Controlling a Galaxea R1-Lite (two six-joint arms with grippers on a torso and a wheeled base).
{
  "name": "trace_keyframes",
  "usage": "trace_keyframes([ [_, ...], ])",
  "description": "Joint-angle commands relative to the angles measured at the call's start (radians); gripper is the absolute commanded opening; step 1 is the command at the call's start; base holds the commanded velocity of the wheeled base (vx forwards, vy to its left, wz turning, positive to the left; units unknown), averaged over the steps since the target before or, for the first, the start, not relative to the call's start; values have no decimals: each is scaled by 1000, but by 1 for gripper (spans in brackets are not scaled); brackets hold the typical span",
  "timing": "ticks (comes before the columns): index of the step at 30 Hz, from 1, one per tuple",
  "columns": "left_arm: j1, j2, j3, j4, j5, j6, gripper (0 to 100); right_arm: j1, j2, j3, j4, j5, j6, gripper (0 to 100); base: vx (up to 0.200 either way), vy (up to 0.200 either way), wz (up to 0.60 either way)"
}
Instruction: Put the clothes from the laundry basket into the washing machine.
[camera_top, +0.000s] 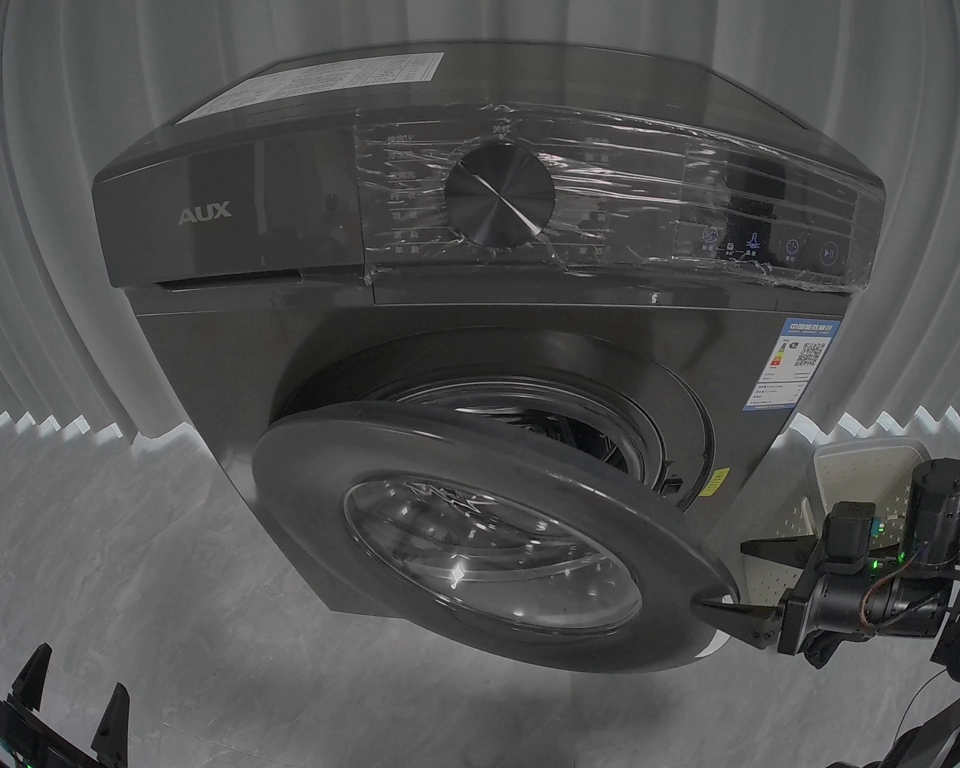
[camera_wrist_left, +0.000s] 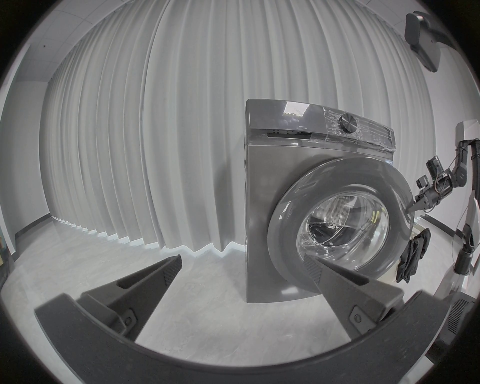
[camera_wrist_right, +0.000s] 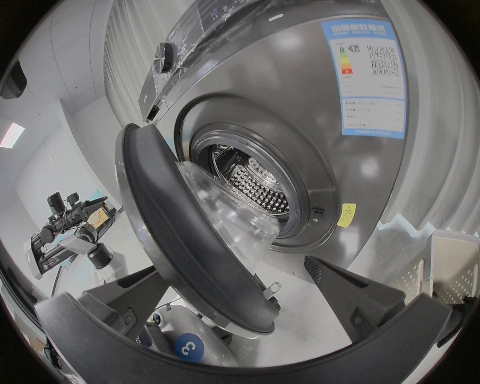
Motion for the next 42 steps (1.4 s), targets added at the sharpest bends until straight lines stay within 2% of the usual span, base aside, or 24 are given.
trace_keyframes([
  [1, 1, -17, 16, 0, 0, 0, 100, 5, 14, -21, -5, -3, 1, 100, -200, 0, 0],
  [5, 1, -17, 16, 0, 0, 0, 100, 46, 83, -23, -13, -3, 1, 100, 0, 0, 0],
  [12, 1, -17, 16, 0, 0, 0, 100, 91, 65, 5, -11, -3, 5, 100, 0, 0, 0],
  [19, -1, -17, 16, 0, 0, 0, 100, 86, -104, 59, 4, 0, 7, 100, 0, 0, 0],
  [21, 1, -17, 16, 0, 0, 0, 100, 83, -165, 68, 6, 1, 30, 100, 0, 0, 0],
  [24, 1, -17, 16, 0, 0, 0, 100, 88, -257, 71, 36, -3, 113, 100, 0, 0, 0],
  [27, 1, -17, 16, 0, 0, 0, 100, 80, -299, 60, 131, -6, 122, 100, 0, 0, 0],
  [30, 1, -17, 16, 0, 0, 0, 100, 77, -270, 36, 176, -5, 116, 100, 0, 0, 0],
  [34, 1, -17, 16, 0, -2, 0, 100, 68, -92, -50, 158, -52, 84, 100, 0, 0, 0],
  [42, 1, -17, 16, 0, 0, 0, 100, 89, 57, -93, 119, -54, 76, 100, 0, 0, 0],
])
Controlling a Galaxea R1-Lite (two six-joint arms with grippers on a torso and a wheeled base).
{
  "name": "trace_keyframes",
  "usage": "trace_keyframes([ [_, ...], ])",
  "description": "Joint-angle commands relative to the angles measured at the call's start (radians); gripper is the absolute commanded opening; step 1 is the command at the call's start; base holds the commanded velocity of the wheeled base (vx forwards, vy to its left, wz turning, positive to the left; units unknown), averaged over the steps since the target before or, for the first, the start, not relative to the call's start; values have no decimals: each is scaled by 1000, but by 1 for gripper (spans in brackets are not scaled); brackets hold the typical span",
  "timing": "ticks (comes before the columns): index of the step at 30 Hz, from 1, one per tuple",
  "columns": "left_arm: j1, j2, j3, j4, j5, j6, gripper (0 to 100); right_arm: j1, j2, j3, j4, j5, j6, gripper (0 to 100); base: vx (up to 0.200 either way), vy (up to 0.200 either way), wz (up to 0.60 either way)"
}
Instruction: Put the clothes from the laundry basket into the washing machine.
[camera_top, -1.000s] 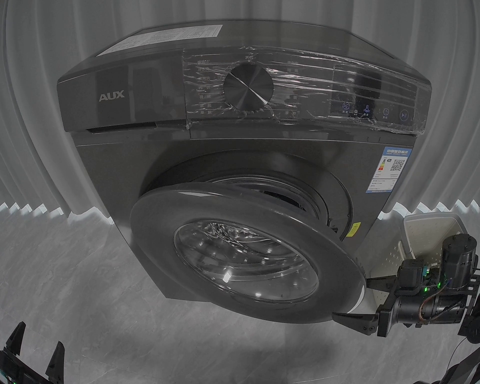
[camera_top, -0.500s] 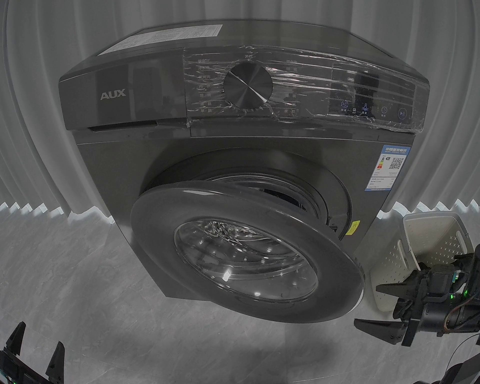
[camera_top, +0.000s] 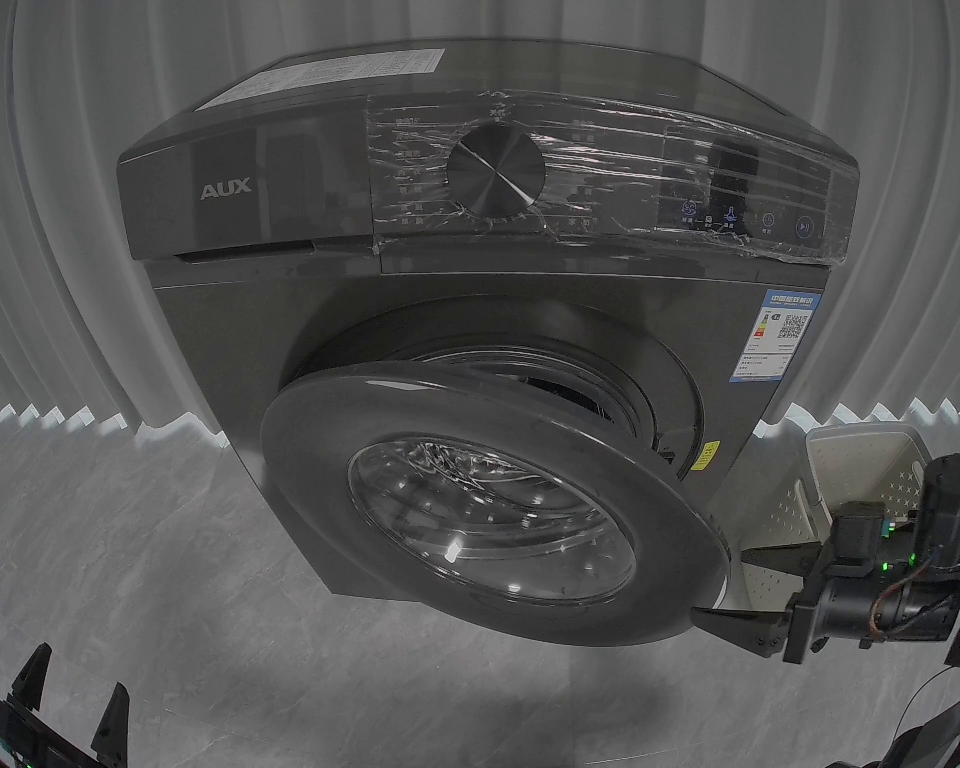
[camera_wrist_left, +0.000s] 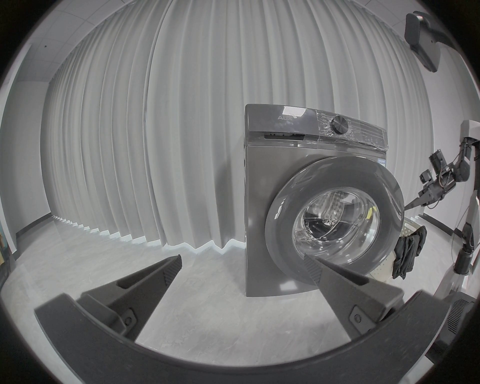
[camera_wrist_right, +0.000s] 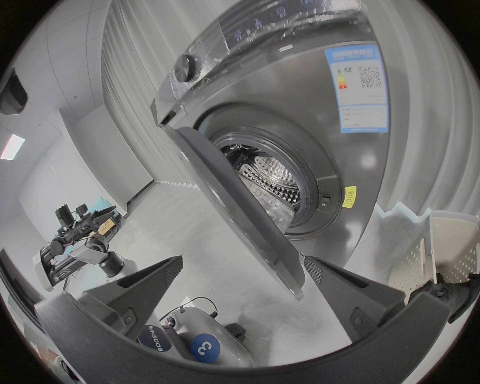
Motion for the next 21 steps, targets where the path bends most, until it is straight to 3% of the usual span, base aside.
trace_keyframes([
  [1, 1, -17, 16, 0, 0, 0, 100, 26, 164, -41, -37, -5, -3, 100, 0, 0, 0],
  [13, 1, -17, 16, 0, -1, 0, 100, 94, 21, 69, -53, 6, 3, 100, 0, 0, 0],
  [18, 1, -17, 16, 0, -1, 0, 100, 84, -85, 58, -48, 10, 11, 100, 0, 0, 0],
  [21, 1, -17, 16, 0, -1, 0, 100, 77, -134, 0, -54, 9, 43, 100, 0, 0, 0],
])
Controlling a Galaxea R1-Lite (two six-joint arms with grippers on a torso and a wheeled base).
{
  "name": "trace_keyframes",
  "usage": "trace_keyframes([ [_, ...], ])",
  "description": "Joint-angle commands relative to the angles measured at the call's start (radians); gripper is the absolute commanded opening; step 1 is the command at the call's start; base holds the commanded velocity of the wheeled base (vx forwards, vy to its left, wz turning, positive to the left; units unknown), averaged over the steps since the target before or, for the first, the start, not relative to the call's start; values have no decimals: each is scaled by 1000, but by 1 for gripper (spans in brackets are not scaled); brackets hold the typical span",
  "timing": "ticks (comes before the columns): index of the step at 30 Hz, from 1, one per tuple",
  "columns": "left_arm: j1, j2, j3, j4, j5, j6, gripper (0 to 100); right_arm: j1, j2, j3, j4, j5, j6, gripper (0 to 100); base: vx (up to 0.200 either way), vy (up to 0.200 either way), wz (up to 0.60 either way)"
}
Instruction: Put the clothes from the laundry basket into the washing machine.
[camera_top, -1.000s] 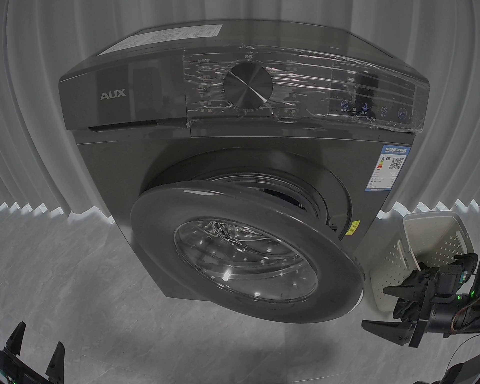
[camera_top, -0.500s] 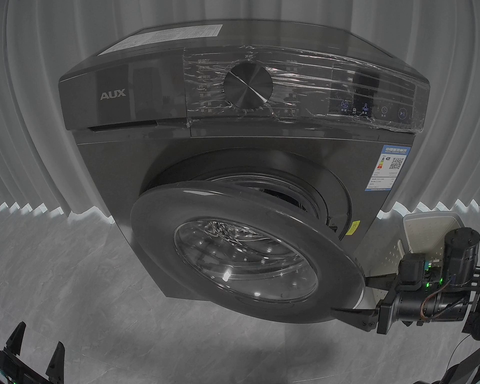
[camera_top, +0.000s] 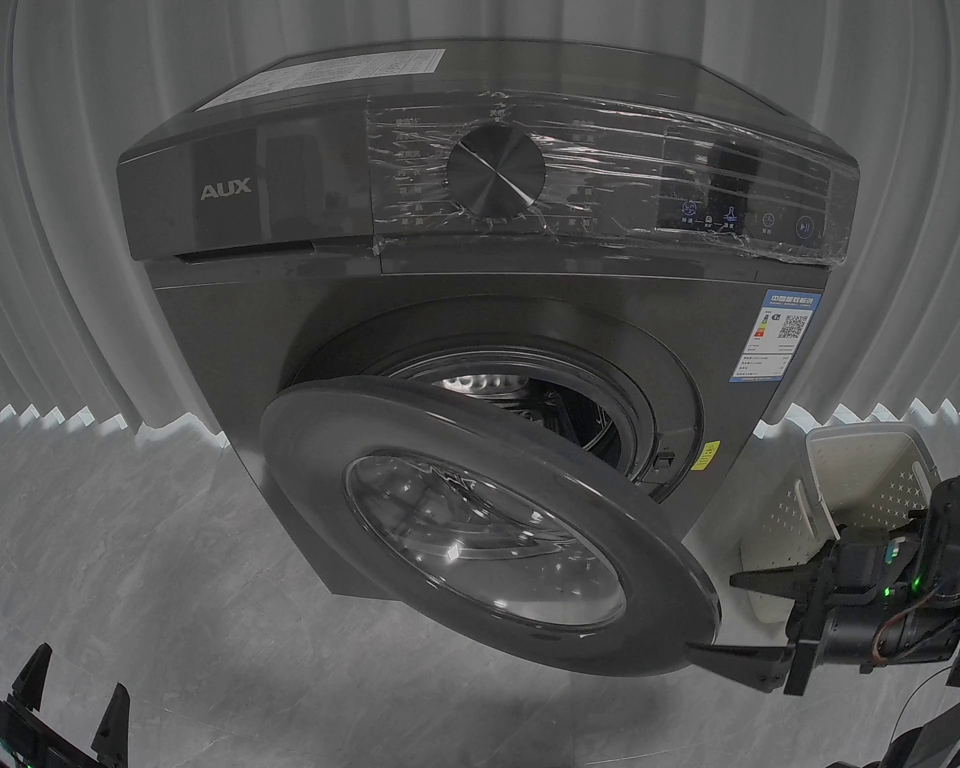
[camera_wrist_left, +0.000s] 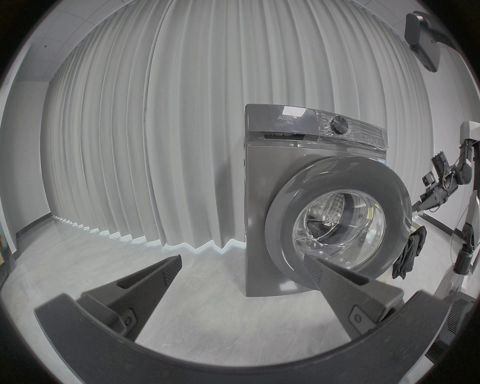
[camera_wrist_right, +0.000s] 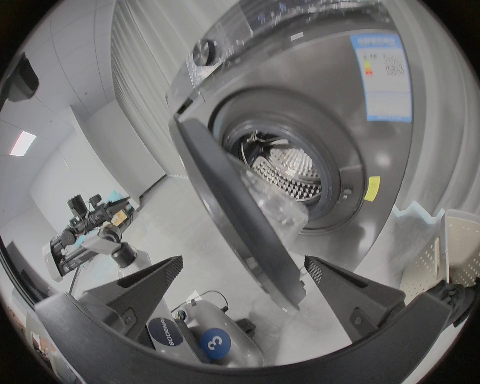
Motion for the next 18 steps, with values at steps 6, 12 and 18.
trace_keyframes([
  [6, 1, -17, 16, 0, 0, 0, 100, -179, -74, -178, 7, -67, 121, 100, 0, 0, 0],
  [12, 1, -17, 16, 0, 0, 0, 100, -242, 105, -121, -9, -191, 15, 100, -33, 0, 0],
  [18, -1, -17, 16, 0, 0, 0, 100, -230, 232, -89, -24, -323, 13, 100, -200, 0, 0],
])
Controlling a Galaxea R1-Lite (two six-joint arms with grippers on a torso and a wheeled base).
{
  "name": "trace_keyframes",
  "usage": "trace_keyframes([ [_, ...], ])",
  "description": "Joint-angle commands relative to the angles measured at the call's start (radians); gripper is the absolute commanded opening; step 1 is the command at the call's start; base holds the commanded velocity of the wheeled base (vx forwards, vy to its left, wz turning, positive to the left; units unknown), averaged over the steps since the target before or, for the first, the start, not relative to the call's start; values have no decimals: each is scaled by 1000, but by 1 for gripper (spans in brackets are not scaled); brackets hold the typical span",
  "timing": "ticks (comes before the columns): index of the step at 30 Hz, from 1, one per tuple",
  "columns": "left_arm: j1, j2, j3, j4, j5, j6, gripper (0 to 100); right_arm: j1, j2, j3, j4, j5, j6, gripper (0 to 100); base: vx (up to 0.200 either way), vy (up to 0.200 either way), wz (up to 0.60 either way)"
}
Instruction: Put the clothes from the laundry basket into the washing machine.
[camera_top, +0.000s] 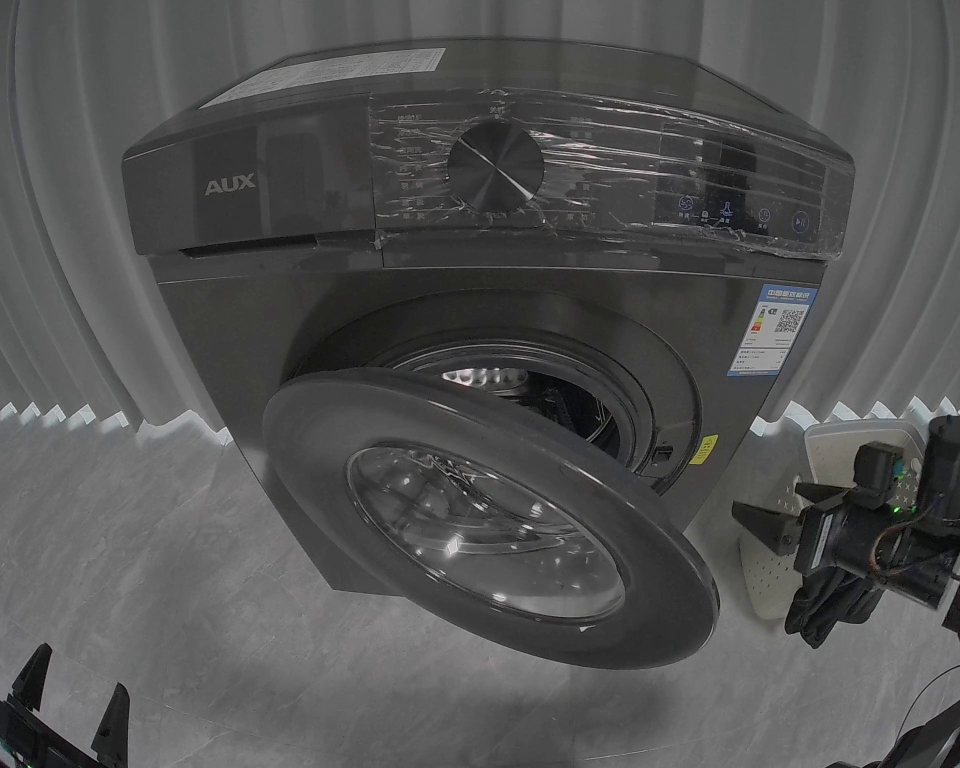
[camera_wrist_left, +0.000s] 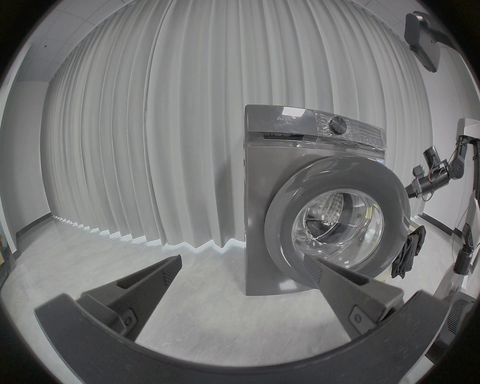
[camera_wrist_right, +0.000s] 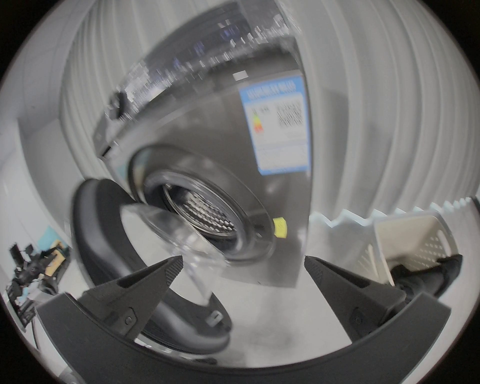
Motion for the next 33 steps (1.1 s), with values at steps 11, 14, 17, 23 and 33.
trace_keyframes([
  [11, 0, -17, 16, 0, 0, 0, 100, 131, 190, 104, -60, -60, -7, 100, -18, 0, 0],
  [14, 1, -17, 16, 0, 0, 0, 100, 159, 184, 119, -62, -60, -1, 100, 0, 0, 0],
  [17, 0, -17, 16, 0, 0, 1, 100, 159, 169, 120, -62, -55, 7, 100, 0, 0, 0],
  [23, 1, -17, 16, 0, 0, 1, 100, 166, 184, 94, -63, -47, 4, 100, 0, 0, 0],
  [33, 0, -17, 16, 0, 0, 0, 100, 165, 393, -62, -79, -100, 41, 100, -100, 0, 0],
])
